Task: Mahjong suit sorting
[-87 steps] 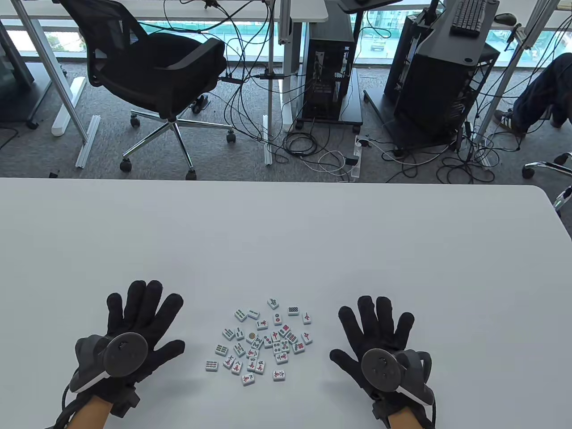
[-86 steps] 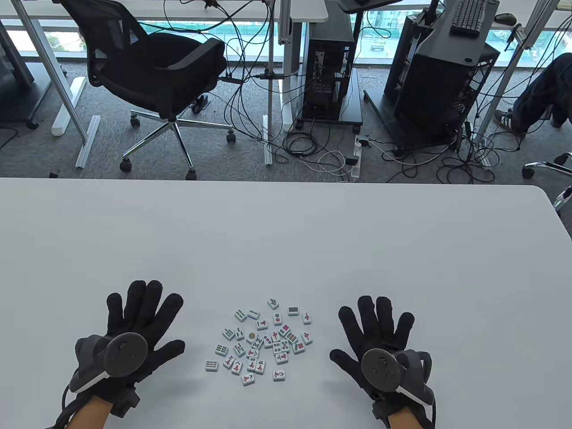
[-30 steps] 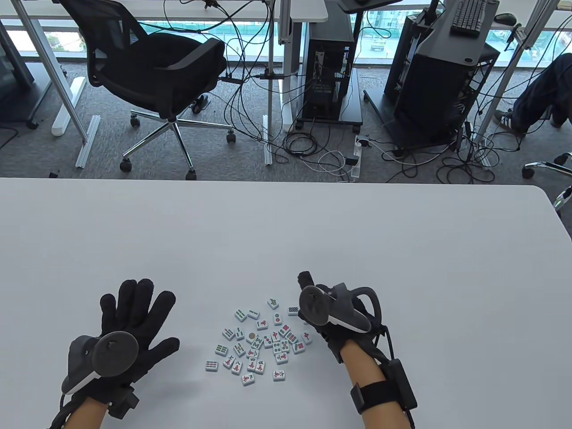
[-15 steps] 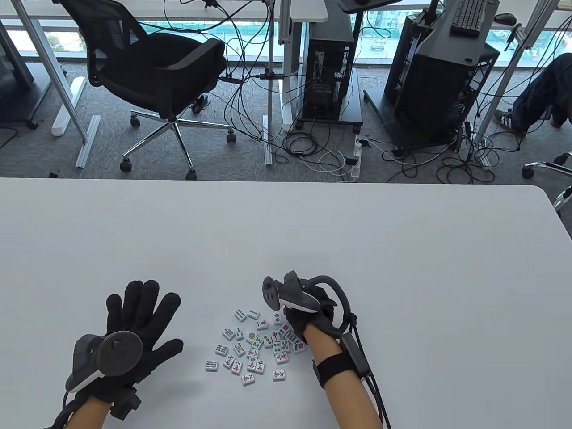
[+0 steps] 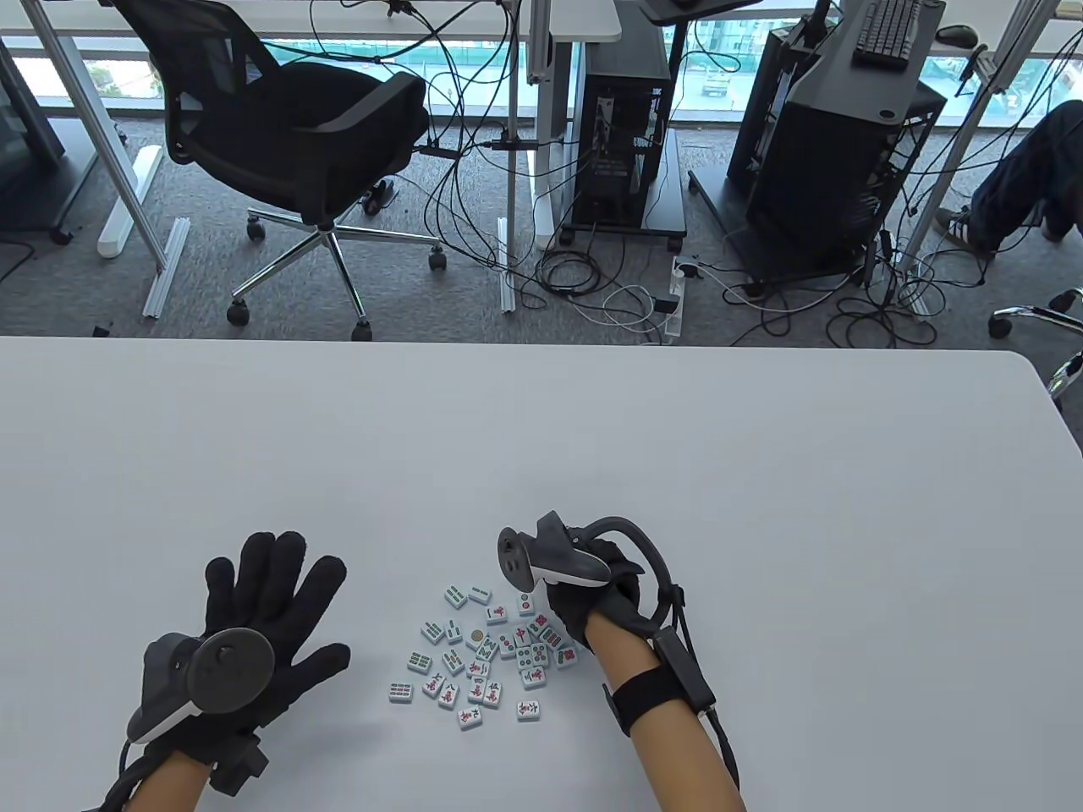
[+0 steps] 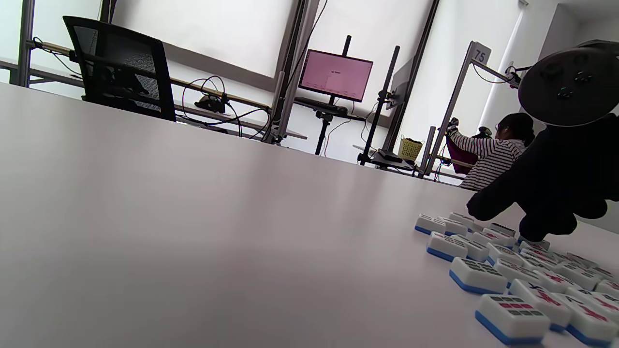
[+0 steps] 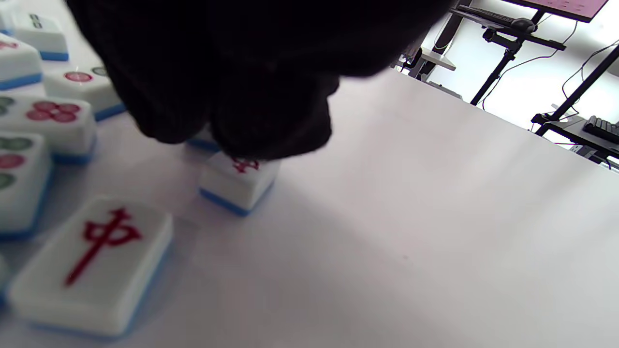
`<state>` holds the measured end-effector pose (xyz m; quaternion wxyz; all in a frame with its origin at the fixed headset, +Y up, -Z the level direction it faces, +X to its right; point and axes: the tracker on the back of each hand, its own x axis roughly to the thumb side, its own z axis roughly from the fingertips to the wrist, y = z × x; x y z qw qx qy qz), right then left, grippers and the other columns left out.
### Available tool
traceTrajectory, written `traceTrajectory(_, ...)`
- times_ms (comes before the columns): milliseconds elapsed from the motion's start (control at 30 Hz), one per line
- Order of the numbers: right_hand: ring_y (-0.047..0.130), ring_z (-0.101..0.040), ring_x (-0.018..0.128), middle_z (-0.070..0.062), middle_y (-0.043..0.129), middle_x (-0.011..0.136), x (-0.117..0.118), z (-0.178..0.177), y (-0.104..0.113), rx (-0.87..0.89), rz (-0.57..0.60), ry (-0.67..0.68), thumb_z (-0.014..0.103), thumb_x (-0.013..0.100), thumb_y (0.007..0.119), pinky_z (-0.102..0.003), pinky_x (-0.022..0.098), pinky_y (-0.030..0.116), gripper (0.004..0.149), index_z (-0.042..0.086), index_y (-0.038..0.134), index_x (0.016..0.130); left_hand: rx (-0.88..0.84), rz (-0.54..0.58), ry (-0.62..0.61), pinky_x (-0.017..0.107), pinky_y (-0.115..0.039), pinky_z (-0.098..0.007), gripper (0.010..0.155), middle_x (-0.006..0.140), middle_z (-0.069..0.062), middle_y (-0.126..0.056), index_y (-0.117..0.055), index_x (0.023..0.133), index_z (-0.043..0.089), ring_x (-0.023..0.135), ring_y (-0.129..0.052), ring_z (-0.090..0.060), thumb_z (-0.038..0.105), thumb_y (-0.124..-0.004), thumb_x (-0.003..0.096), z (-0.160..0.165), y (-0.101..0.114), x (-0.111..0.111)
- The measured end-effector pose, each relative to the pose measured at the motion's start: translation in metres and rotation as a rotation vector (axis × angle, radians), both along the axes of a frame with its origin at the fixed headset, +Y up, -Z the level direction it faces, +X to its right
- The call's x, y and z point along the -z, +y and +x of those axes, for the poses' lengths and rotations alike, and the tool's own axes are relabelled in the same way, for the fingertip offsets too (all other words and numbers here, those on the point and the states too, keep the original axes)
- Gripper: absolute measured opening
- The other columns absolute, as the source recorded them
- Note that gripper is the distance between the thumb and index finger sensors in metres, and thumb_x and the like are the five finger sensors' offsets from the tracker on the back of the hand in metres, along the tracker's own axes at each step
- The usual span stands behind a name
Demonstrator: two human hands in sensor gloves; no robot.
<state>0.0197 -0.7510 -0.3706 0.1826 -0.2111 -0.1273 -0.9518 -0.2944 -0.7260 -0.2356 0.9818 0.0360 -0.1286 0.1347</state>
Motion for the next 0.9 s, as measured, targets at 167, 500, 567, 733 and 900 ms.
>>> traceTrajectory(167, 0.086, -0.012, 0.008, -0.002, 0.097, 0.037, 0.001, -0.003, -0.010, 0.015, 0.023, 0.033, 0.035, 0.040, 0.088, -0.025, 0.006, 0.077, 0.054, 0.017, 0.076, 0.090, -0.004, -0.002, 0.002, 0.079, 0.011, -0.044, 0.082, 0.116, 0.025, 0.013, -0.014, 0.110, 0.056, 0.112, 0.020, -0.008, 0.084, -0.051, 0.0416, 0.000, 0.000, 0.000)
traceTrajectory(500, 0.086, -0.009, 0.007, 0.000, 0.097, 0.035, -0.012, 0.020, 0.011, 0.178, 0.160, 0.101, 0.037, 0.039, 0.088, -0.024, 0.005, 0.078, 0.057, 0.012, 0.076, 0.088, -0.005, 0.000, -0.004, 0.080, 0.011, -0.044, 0.082, 0.116, 0.025, 0.013, -0.014, 0.110, 0.056, 0.112, 0.019, -0.008, 0.084, -0.051, 0.0418, 0.001, 0.001, 0.000)
traceTrajectory(567, 0.087, -0.009, 0.008, 0.000, 0.097, 0.036, -0.018, 0.034, 0.025, 0.220, 0.183, 0.085, 0.036, 0.039, 0.087, -0.024, 0.005, 0.078, 0.057, 0.011, 0.075, 0.089, -0.004, 0.002, -0.004, 0.080, 0.011, -0.044, 0.082, 0.116, 0.025, 0.013, -0.014, 0.110, 0.056, 0.112, 0.019, -0.008, 0.084, -0.051, 0.0417, 0.001, 0.001, -0.001)
traceTrajectory(733, 0.088, -0.010, 0.010, -0.001, 0.097, 0.039, -0.039, 0.077, 0.041, 0.214, 0.113, 0.018, 0.036, 0.040, 0.087, -0.024, 0.007, 0.079, 0.058, 0.010, 0.075, 0.090, 0.001, 0.010, -0.010, 0.080, 0.010, -0.044, 0.082, 0.116, 0.024, 0.013, -0.014, 0.110, 0.056, 0.112, 0.019, -0.008, 0.084, -0.051, 0.0418, 0.004, 0.002, -0.002)
traceTrajectory(900, 0.089, -0.010, 0.011, 0.000, 0.097, 0.040, -0.066, 0.112, 0.028, 0.129, 0.047, -0.015, 0.036, 0.041, 0.086, -0.024, 0.008, 0.080, 0.058, 0.010, 0.074, 0.090, 0.009, 0.010, -0.018, 0.080, 0.010, -0.044, 0.082, 0.116, 0.024, 0.013, -0.014, 0.110, 0.056, 0.112, 0.019, -0.008, 0.084, -0.050, 0.0419, 0.005, 0.001, -0.003)
